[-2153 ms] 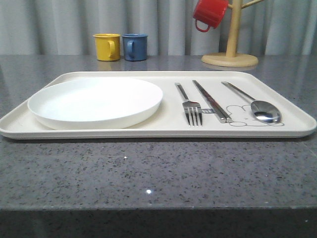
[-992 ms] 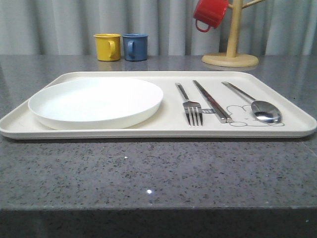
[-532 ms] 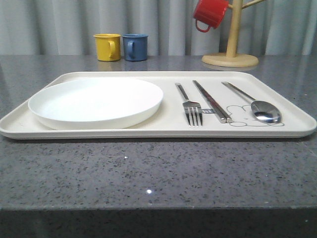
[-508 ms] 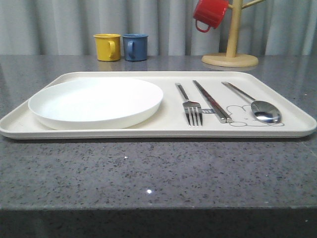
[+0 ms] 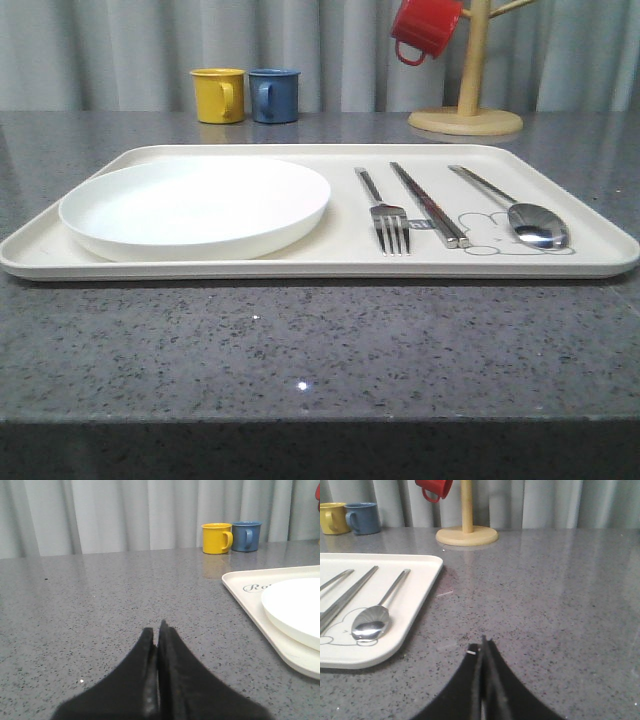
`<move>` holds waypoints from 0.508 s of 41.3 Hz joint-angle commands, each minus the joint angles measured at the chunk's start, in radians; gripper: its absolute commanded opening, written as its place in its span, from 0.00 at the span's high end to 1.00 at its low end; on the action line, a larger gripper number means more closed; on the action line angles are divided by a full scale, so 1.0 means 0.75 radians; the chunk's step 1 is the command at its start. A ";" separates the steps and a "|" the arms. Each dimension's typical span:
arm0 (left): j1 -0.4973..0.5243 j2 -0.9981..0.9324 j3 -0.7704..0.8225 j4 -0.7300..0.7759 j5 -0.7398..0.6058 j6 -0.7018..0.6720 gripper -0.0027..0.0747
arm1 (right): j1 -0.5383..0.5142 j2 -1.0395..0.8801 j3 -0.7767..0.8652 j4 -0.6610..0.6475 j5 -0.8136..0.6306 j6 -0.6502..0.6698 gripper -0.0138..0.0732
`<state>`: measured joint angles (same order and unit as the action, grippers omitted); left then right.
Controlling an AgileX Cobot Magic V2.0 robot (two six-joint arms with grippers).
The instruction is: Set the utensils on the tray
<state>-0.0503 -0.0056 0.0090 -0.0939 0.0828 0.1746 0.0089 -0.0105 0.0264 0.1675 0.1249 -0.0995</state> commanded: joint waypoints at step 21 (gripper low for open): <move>-0.010 -0.033 -0.003 -0.008 -0.110 -0.009 0.99 | 0.008 -0.024 0.000 0.002 -0.177 -0.011 0.92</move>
<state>-0.0503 -0.0056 0.0090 -0.0939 0.0828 0.1746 0.0155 -0.0105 0.0264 0.1693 0.0964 -0.0995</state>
